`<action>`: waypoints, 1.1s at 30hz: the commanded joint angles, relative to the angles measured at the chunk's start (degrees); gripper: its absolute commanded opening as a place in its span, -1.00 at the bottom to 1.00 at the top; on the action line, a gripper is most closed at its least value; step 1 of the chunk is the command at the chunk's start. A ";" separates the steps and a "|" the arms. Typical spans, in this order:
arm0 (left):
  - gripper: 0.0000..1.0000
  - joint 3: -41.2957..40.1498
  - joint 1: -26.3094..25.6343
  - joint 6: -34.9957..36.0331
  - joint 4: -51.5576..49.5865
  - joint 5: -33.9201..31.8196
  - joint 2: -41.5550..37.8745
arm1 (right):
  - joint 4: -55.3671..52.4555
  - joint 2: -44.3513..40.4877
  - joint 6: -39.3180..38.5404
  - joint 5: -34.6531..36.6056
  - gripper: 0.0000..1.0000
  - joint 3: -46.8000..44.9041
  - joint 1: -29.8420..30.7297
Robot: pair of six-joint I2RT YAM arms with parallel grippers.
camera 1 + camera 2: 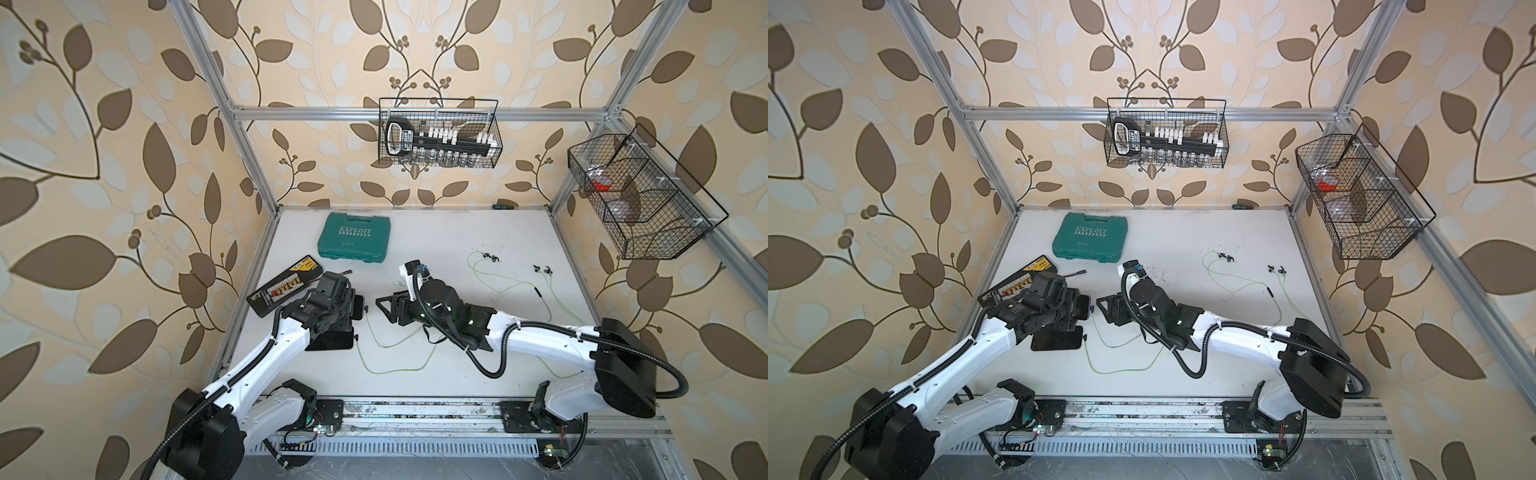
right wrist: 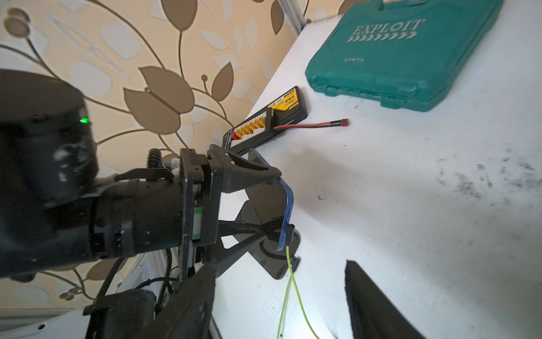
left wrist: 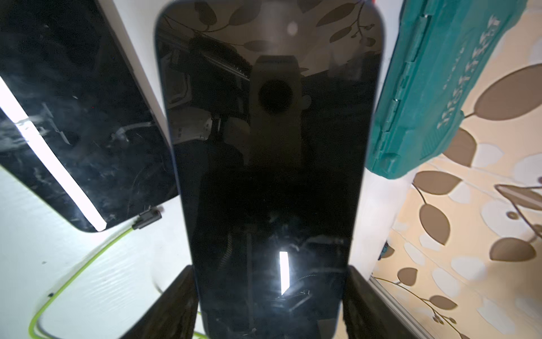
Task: Plug wired earphones into phones
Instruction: Insert the wired earphone into the phone, then place the phone at the center of the board.
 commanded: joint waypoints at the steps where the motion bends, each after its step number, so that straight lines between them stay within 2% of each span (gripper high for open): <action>1: 0.37 3.71 -0.32 0.88 3.78 -2.62 3.31 | -4.21 -4.92 -0.90 5.74 0.42 -3.64 -0.98; 10: 0.38 9.05 -0.32 0.86 8.03 -1.70 18.59 | -12.09 -18.20 -1.17 13.22 0.50 -9.91 -3.60; 16: 0.39 14.71 -0.15 2.40 6.12 -5.50 27.99 | -15.31 -23.91 -0.73 13.21 0.52 -13.72 -6.68; 23: 0.41 19.17 0.16 3.28 3.74 -5.26 35.99 | -16.31 -26.39 -0.37 12.31 0.54 -15.67 -8.77; 26: 0.52 19.03 0.37 2.89 3.82 -5.01 37.29 | -16.66 -26.54 -0.37 12.07 0.55 -15.58 -9.22; 33: 0.98 18.13 0.45 3.05 1.81 -5.69 35.23 | -17.18 -27.66 -0.97 12.46 0.60 -15.32 -9.38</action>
